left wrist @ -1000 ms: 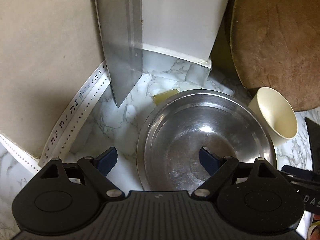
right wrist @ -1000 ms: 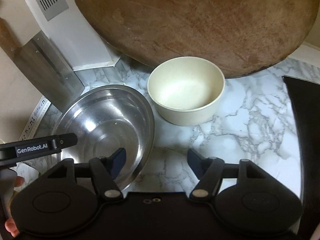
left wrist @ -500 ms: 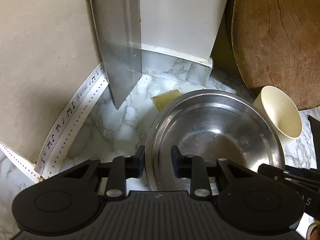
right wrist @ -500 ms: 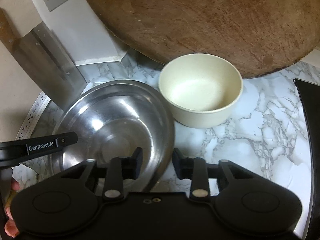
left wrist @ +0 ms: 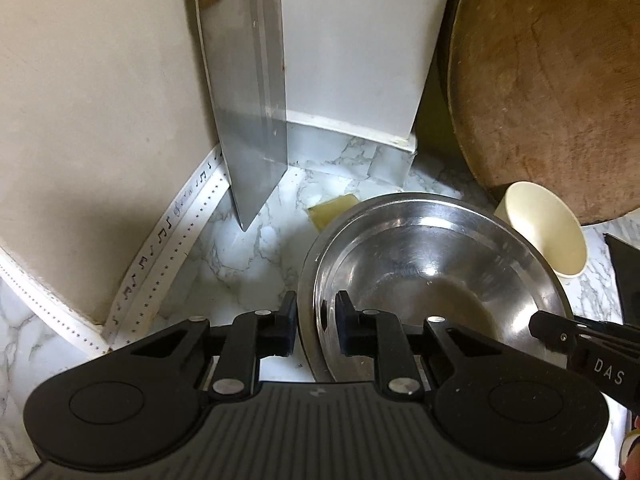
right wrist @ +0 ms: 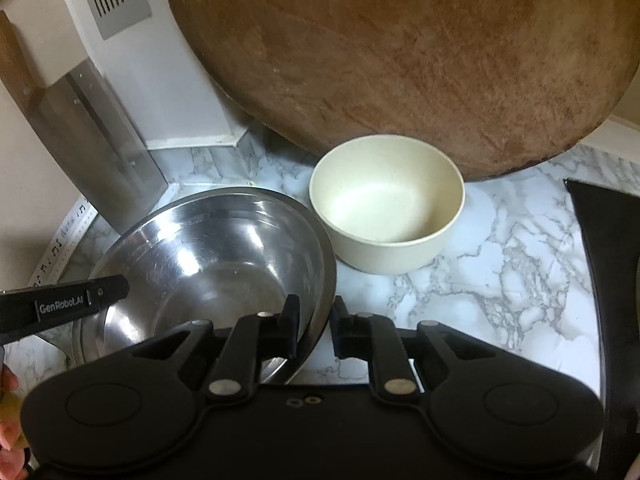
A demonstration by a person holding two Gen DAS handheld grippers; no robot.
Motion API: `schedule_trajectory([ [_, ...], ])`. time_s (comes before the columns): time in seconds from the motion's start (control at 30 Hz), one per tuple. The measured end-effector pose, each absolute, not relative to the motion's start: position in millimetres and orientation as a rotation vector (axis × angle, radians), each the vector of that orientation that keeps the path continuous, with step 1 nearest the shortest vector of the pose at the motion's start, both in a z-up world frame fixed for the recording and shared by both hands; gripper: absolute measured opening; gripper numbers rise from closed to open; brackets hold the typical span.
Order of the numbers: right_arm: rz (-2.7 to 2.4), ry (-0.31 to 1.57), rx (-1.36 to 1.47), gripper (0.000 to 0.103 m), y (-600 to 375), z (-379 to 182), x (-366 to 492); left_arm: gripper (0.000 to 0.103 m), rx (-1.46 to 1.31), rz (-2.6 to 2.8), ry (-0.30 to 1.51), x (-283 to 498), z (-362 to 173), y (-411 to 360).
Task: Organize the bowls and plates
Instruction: 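Lift the steel bowl and carry it toward the plate stack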
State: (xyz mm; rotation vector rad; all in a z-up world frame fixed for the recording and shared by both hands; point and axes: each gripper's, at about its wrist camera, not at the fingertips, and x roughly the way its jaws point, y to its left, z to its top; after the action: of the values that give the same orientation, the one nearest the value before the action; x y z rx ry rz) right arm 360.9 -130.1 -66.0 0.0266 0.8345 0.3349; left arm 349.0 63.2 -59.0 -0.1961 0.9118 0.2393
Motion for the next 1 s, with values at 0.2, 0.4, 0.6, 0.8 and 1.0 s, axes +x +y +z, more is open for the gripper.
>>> schedule_trajectory([
  [0.2,0.336,0.808,0.04,0.017,-135,-48,345,0.019,-0.185,0.22,0.883,330,-37,58],
  [0.4,0.334,0.768,0.05,0.017,-148,-24,320,0.019,-0.177,0.177,0.858,304,-15,51],
  [0.6,0.311,0.732,0.064,0.017,-166,-5,291,0.019,-0.167,0.131,0.829,278,3,36],
  [0.8,0.292,0.699,0.068,0.017,-184,8,260,0.019,-0.163,0.089,0.816,251,14,22],
  [1.0,0.267,0.662,0.085,0.017,-204,18,227,0.019,-0.161,0.036,0.801,221,23,9],
])
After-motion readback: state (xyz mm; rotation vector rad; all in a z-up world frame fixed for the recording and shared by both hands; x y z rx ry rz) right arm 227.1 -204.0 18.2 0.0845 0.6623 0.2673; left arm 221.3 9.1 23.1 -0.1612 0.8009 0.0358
